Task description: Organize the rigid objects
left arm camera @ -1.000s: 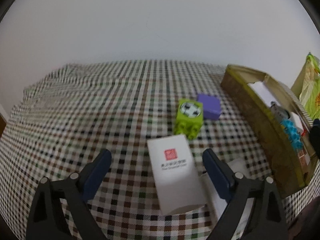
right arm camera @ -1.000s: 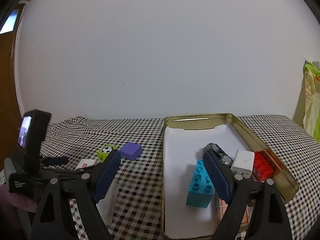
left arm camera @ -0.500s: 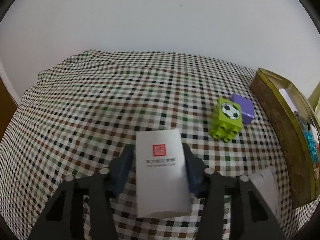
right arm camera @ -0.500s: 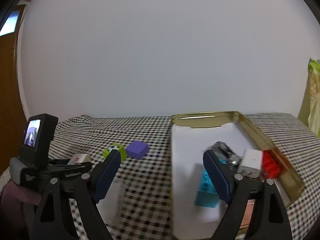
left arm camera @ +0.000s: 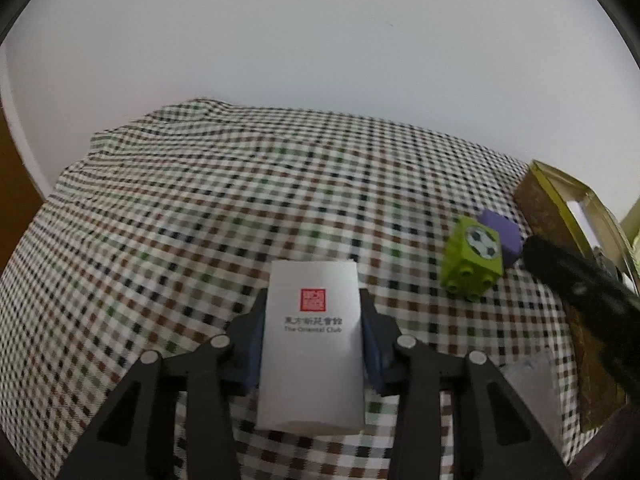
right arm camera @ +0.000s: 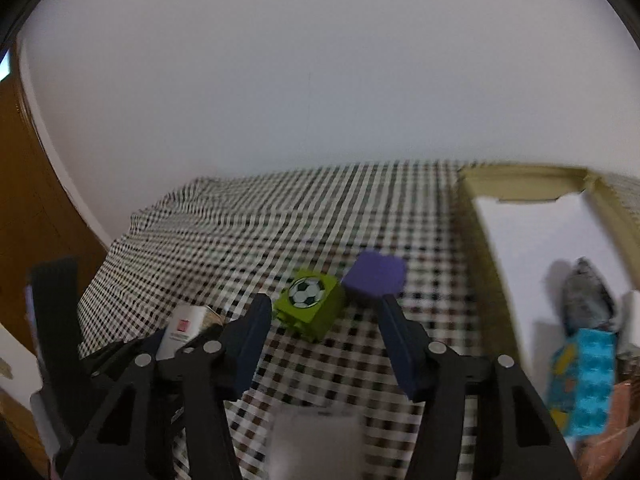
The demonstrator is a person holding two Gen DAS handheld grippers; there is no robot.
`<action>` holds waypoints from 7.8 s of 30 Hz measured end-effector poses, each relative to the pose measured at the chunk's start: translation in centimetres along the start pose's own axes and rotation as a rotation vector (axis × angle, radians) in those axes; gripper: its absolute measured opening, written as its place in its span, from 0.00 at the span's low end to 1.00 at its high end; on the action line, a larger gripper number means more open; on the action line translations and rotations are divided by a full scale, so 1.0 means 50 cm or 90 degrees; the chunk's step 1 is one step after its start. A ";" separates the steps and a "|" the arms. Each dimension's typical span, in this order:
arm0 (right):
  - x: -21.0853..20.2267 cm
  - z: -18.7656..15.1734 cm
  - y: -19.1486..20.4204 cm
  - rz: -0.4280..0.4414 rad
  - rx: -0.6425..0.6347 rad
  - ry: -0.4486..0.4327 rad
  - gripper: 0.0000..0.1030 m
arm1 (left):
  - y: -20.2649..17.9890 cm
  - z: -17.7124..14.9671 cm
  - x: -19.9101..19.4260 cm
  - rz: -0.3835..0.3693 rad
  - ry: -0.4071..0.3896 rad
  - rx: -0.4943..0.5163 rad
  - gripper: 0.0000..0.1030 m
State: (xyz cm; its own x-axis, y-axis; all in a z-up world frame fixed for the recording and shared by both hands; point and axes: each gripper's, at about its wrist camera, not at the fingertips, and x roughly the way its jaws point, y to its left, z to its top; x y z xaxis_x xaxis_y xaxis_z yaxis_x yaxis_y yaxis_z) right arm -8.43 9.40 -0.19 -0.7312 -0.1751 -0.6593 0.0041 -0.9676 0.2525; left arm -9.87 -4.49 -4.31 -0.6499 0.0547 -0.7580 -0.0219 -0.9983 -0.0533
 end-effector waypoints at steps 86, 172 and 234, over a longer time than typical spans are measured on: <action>-0.240 -0.009 -0.227 -0.070 0.002 -0.275 0.33 | -0.156 -0.014 -0.165 -0.158 -0.219 0.062 0.39; -0.175 0.032 -0.417 -0.143 0.097 -0.128 0.61 | -0.456 -0.006 -0.104 -0.165 -0.063 0.208 0.82; -0.219 -0.017 -0.428 -0.100 0.186 -0.293 0.68 | -0.366 -0.013 -0.160 -0.141 -0.193 0.121 0.99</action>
State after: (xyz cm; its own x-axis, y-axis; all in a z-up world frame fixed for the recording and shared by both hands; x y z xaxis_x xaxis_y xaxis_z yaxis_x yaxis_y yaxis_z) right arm 0.07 31.86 1.04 -0.9300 0.1281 -0.3445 -0.2703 -0.8735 0.4050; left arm -3.77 13.34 2.29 -0.8071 0.2892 -0.5148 -0.3077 -0.9501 -0.0513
